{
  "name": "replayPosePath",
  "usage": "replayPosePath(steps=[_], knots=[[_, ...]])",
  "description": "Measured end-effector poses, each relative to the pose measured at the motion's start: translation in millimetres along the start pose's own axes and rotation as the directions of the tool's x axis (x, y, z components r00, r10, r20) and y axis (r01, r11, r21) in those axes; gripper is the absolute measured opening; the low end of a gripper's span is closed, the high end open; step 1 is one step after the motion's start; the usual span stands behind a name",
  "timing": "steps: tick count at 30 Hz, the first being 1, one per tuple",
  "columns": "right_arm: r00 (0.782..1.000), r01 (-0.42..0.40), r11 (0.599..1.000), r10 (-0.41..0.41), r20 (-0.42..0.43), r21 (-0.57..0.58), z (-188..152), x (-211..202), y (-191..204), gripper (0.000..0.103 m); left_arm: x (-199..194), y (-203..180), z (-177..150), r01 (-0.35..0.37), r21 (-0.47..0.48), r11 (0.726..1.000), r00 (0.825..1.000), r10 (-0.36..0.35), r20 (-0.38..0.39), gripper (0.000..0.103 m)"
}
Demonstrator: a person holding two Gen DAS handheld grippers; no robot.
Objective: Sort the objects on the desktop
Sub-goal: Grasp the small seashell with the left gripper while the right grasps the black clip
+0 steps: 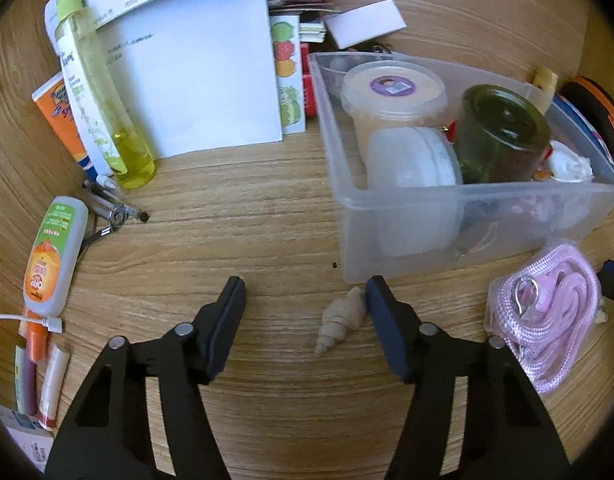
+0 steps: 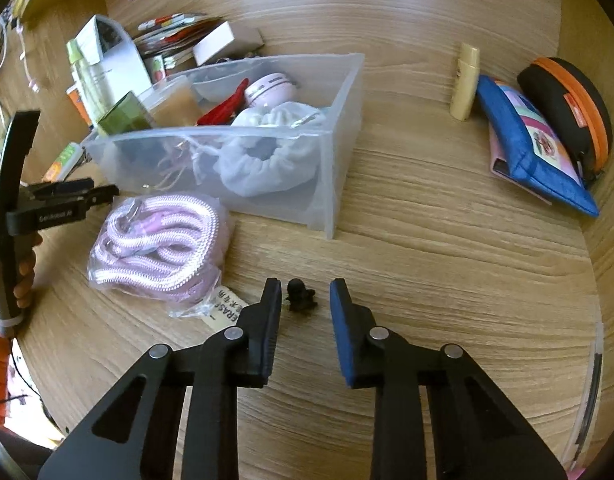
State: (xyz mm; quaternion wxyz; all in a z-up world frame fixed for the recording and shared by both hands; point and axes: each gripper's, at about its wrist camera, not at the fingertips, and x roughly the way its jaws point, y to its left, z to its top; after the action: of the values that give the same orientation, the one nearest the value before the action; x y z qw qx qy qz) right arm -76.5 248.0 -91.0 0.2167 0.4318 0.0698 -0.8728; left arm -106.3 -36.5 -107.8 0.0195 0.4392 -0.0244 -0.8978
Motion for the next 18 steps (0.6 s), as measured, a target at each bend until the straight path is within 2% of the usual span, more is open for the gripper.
replayPosePath(steps=[4, 9, 13, 18], knots=[[1.0, 0.019, 0.999, -0.019, 0.008, -0.032, -0.9, 3.0, 5.8, 0.014, -2.7, -10.8, -4.0, 0.001, 0.032, 0.999, 1.0, -0.002, 0.018, 0.043], [1.0, 0.013, 0.999, -0.013, 0.014, -0.029, -3.6, 3.5, 5.1, 0.014, -6.9, -13.5, -7.1, 0.02, 0.043, 0.999, 1.0, -0.021, 0.021, 0.023], [1.0, -0.002, 1.0, 0.002, 0.021, -0.001, -4.7, 2.6, 0.7, 0.011, -11.2, -14.8, -11.8, 0.015, 0.046, 0.999, 1.0, -0.016, 0.021, 0.02], [0.998, -0.027, 0.999, 0.025, 0.057, 0.034, -3.9, -7.1, -3.4, 0.011, -26.8, -11.5, -18.3, 0.024, 0.001, 1.0, 0.999, -0.024, 0.047, 0.02]])
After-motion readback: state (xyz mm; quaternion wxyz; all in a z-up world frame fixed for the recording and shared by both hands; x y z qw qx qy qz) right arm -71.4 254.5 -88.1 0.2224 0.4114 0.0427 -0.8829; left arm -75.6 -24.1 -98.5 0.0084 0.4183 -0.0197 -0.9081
